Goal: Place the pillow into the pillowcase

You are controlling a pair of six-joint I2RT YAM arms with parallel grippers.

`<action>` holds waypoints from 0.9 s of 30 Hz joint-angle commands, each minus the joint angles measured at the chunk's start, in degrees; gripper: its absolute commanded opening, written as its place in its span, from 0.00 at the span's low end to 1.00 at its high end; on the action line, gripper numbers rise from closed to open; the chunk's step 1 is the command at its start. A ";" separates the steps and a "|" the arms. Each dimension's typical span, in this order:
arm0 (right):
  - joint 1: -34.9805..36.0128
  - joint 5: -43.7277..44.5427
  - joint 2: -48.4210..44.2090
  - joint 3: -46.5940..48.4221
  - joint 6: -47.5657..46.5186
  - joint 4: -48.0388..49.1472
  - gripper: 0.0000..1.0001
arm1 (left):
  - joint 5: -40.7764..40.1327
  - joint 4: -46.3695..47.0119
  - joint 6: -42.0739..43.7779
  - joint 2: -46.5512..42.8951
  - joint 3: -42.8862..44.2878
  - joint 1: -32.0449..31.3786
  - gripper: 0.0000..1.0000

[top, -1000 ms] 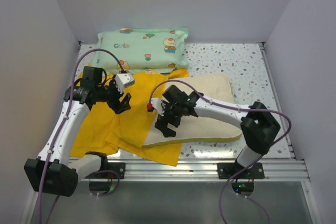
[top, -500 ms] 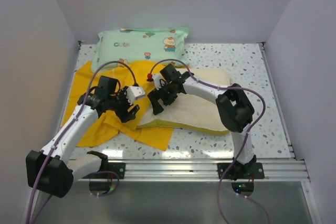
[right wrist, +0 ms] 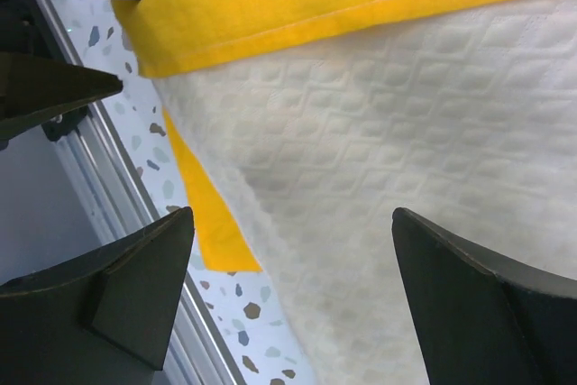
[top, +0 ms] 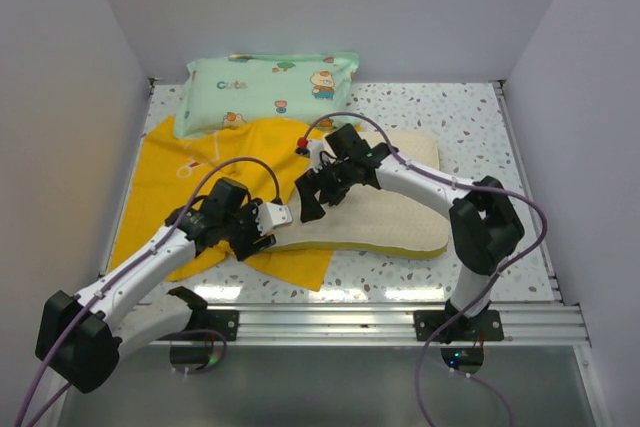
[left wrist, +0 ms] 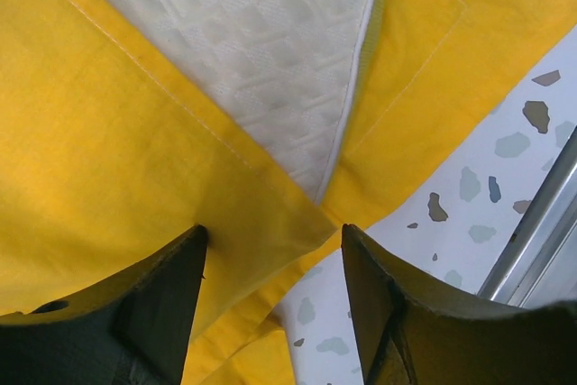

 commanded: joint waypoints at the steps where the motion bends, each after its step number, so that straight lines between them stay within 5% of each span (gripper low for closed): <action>1: 0.42 -3.25 -3.29 -2.06 0.07 0.32 0.94 | -1.73 3.30 -2.54 -1.52 -0.80 -1.37 0.65; 11: 4.20 1.40 6.37 -4.79 5.95 7.60 0.96 | -9.27 8.21 -6.40 1.19 -3.34 -10.23 0.56; 13: 4.20 2.63 6.73 -5.23 6.91 9.81 0.82 | -11.83 10.50 -7.28 2.51 -4.05 -12.71 0.48; 17: 3.85 2.03 6.65 -4.00 9.11 12.01 0.34 | -12.02 10.42 -7.37 2.87 -4.05 -12.89 0.05; 20: 2.80 -1.83 4.54 -3.30 12.01 13.50 0.00 | -8.33 8.14 -6.41 0.41 -1.42 -12.89 0.00; 27: 1.21 -10.27 0.58 -2.33 25.71 24.92 0.00 | 3.27 8.21 -10.34 1.89 9.03 -12.89 0.00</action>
